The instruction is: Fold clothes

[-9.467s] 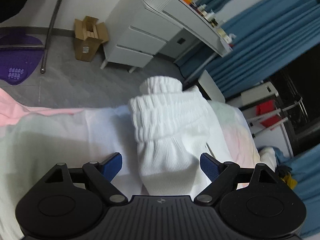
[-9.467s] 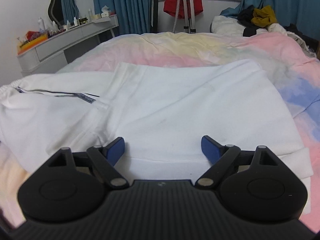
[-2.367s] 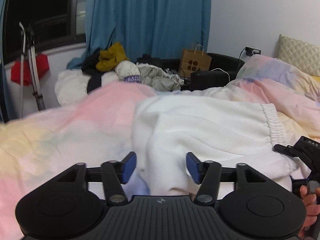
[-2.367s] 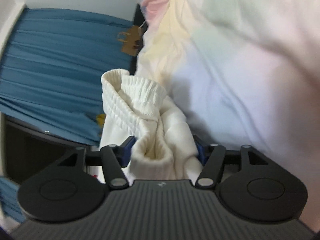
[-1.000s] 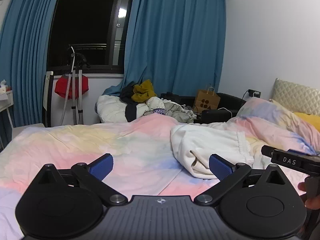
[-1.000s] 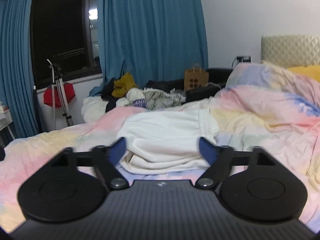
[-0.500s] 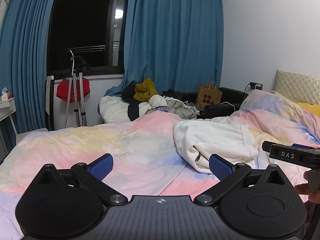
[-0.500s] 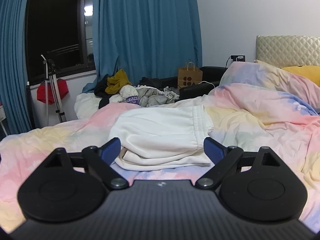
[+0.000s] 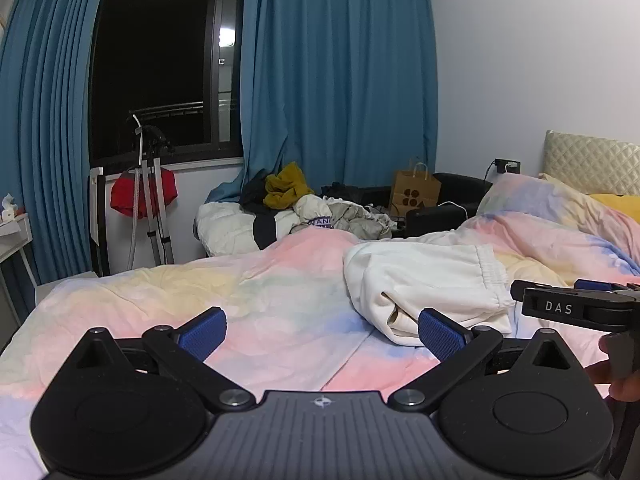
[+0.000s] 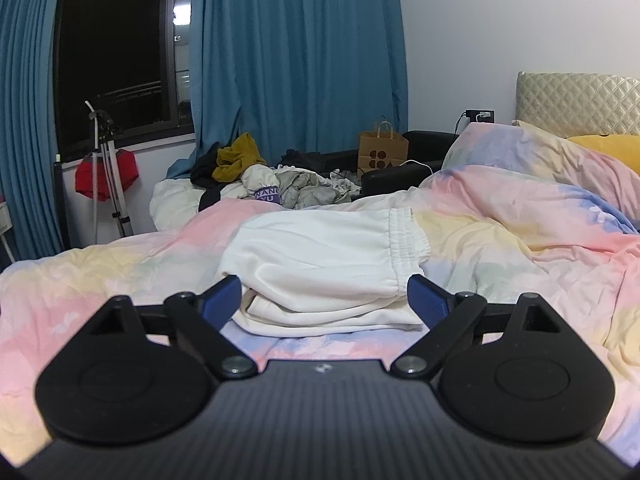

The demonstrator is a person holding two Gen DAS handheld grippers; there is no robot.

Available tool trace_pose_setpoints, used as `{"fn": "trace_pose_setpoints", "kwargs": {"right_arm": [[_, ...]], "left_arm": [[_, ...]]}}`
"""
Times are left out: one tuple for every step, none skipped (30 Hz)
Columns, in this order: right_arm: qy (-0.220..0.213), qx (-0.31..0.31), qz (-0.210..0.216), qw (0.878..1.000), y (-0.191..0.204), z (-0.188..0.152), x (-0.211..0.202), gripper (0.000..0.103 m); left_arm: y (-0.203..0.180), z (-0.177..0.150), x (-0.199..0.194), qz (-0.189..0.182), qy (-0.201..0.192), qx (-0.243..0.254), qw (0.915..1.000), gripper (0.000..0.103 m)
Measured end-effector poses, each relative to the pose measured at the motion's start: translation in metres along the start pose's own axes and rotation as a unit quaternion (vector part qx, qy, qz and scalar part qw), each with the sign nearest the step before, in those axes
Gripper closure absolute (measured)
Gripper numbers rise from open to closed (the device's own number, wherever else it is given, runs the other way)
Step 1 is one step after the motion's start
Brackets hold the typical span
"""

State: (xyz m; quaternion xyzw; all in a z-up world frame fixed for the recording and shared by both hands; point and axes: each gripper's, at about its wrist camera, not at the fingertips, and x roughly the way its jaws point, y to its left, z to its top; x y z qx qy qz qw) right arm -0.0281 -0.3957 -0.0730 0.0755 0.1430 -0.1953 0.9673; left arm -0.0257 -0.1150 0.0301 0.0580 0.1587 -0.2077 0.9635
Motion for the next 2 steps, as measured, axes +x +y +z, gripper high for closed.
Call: {"fn": "trace_pose_setpoints", "kwargs": {"right_arm": [[0.0, 0.0, 0.0, 1.0, 0.0004, -0.0001, -0.0001, 0.012], [0.001, -0.001, 0.0, 1.0, 0.0006, 0.0001, 0.0001, 0.012]], "left_arm": [[0.0002, -0.0002, 0.0001, 0.001, 0.0, -0.001, 1.0, 0.0], [0.0004, -0.0004, 0.0001, 0.001, 0.0, -0.002, 1.0, 0.0]]}}
